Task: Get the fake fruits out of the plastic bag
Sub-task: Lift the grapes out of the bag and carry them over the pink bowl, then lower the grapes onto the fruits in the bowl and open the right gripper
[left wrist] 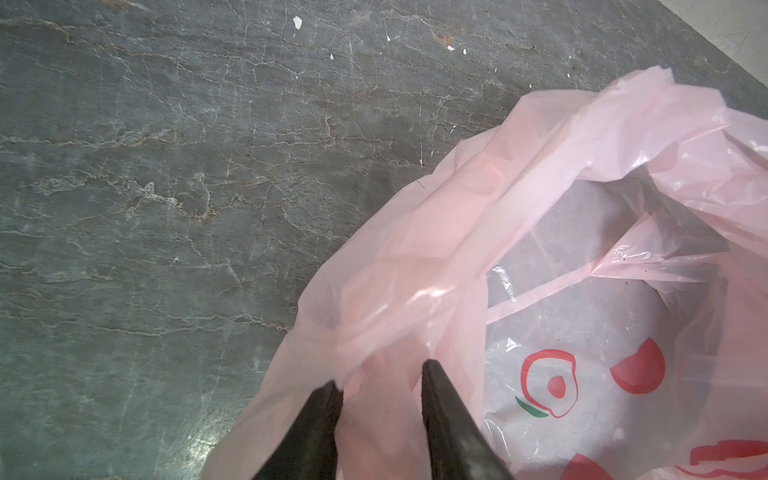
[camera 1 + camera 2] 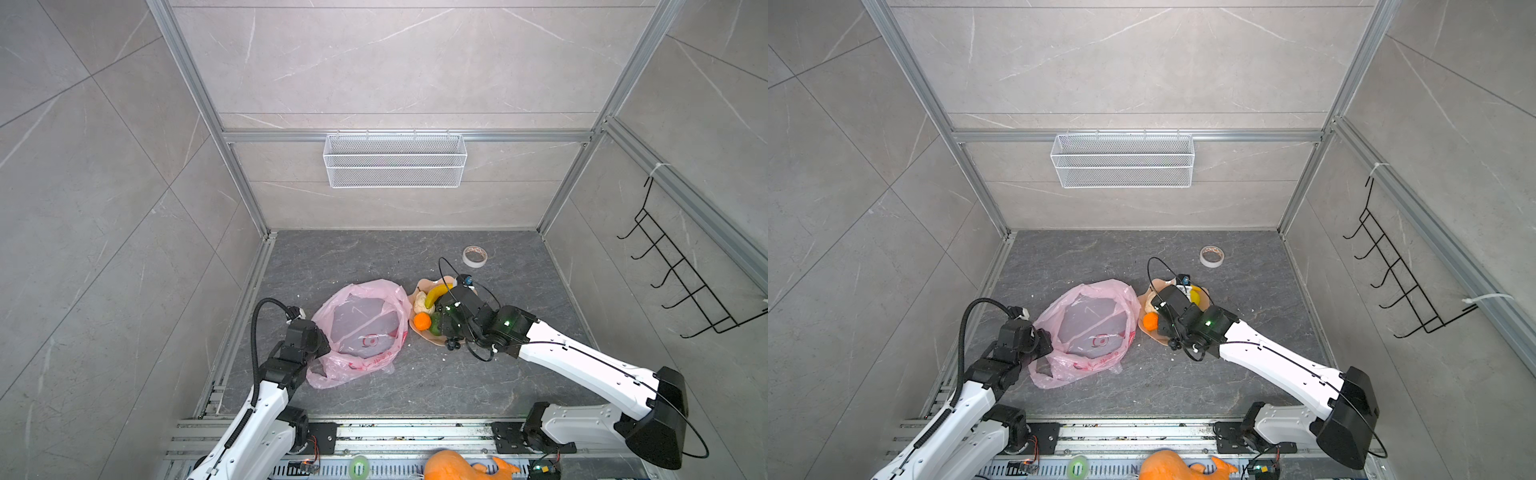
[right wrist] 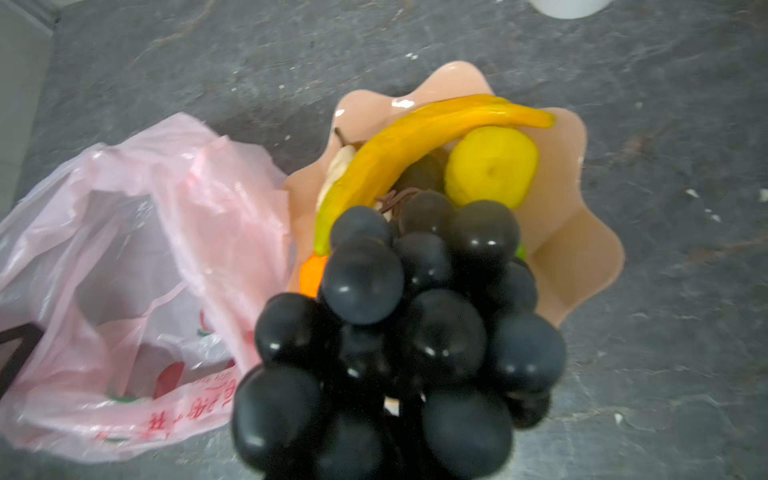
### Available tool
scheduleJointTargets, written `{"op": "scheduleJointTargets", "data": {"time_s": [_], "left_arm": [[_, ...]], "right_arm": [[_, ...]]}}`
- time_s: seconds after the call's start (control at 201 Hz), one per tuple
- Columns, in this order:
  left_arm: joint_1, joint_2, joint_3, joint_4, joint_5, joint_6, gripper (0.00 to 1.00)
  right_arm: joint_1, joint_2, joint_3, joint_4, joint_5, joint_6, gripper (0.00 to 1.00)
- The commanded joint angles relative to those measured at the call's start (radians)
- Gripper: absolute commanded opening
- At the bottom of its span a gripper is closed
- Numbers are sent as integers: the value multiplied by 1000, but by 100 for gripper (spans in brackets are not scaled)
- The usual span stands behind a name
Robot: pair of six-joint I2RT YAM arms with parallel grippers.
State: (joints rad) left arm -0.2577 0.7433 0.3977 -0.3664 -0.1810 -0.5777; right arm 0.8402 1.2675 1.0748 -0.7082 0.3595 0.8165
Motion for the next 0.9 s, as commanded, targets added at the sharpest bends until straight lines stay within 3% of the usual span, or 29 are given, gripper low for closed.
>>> {"op": "scheduleJointTargets", "data": {"time_s": [0.0,0.423,0.896], "left_arm": [[-1,-1,21,12,-2,1,35],[-1,-13,16,12,3,2,36],[-1,-17,15,14,6,3,36]], "right_arm": [[-37,2,-17,-47,85,76,29],[-128,109,-48,57,40,231,31],[-194,171,-93,151,8,283,32]]}}
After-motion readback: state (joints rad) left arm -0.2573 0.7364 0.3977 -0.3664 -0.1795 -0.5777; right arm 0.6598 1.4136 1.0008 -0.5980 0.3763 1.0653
